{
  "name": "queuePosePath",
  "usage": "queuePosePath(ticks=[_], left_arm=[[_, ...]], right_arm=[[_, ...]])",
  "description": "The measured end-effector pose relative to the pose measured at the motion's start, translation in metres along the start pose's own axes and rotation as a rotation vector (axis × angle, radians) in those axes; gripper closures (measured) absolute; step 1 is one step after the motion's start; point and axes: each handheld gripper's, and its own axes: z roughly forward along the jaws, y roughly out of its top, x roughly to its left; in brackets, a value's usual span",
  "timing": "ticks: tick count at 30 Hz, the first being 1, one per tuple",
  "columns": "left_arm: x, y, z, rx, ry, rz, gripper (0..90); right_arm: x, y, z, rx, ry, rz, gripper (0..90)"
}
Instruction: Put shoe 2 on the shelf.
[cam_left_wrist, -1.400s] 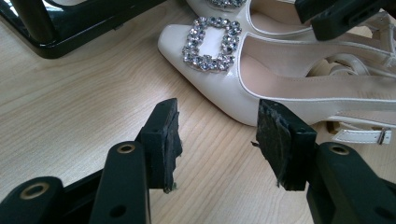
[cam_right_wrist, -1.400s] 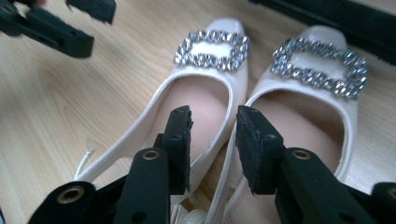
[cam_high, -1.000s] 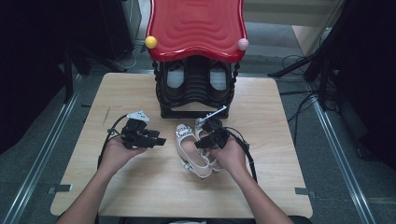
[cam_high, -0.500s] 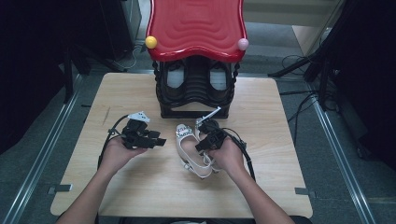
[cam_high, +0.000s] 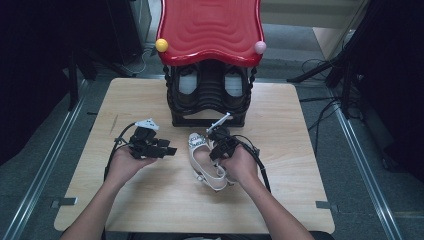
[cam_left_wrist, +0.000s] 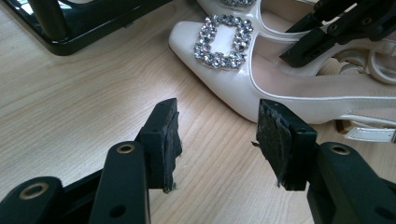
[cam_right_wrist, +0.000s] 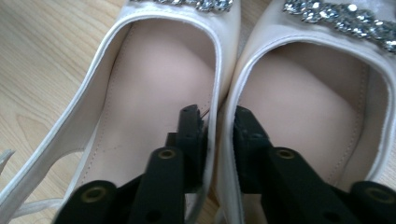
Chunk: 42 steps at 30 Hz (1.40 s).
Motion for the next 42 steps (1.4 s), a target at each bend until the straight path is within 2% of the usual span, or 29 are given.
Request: queuePosePath(ticks=[4, 10, 14, 16, 20, 26, 30, 34, 37, 40, 42], left_arm=[[0.001, 0.000, -0.001, 0.000, 0.001, -0.009, 48.4], [0.003, 0.000, -0.001, -0.002, 0.009, -0.011, 46.0], [0.004, -0.001, -0.001, -0.004, 0.007, -0.014, 43.7], [0.005, -0.001, -0.002, -0.010, 0.010, -0.018, 43.1], [0.008, -0.003, -0.006, -0.016, 0.015, -0.029, 42.4], [0.013, -0.012, -0.015, -0.032, 0.036, -0.052, 41.4], [0.014, -0.019, -0.021, -0.039, 0.055, -0.067, 41.2], [0.016, -0.025, -0.027, -0.051, 0.073, -0.085, 41.1], [0.018, -0.030, -0.031, -0.058, 0.080, -0.102, 41.1], [0.019, -0.035, -0.036, -0.068, 0.092, -0.112, 41.0], [0.020, -0.037, -0.038, -0.069, 0.101, -0.117, 41.1]], right_arm=[[0.000, 0.000, -0.001, -0.005, -0.008, 0.008, 83.3], [-0.003, -0.002, -0.005, -0.001, 0.009, 0.020, 85.9], [-0.006, -0.003, -0.010, 0.011, 0.019, -0.006, 86.1], [-0.008, -0.004, -0.015, 0.013, 0.038, -0.033, 86.2], [-0.014, -0.006, -0.026, 0.006, 0.109, -0.073, 86.1], [-0.011, -0.003, -0.048, 0.012, 0.116, -0.231, 85.9], [-0.010, 0.003, -0.064, 0.012, 0.149, -0.324, 85.9], [-0.007, 0.015, -0.079, 0.001, 0.173, -0.447, 85.8], [-0.001, 0.025, -0.089, -0.014, 0.166, -0.550, 85.5], [0.004, 0.034, -0.096, -0.007, 0.187, -0.619, 85.5], [0.006, 0.041, -0.102, -0.002, 0.205, -0.643, 85.5]])
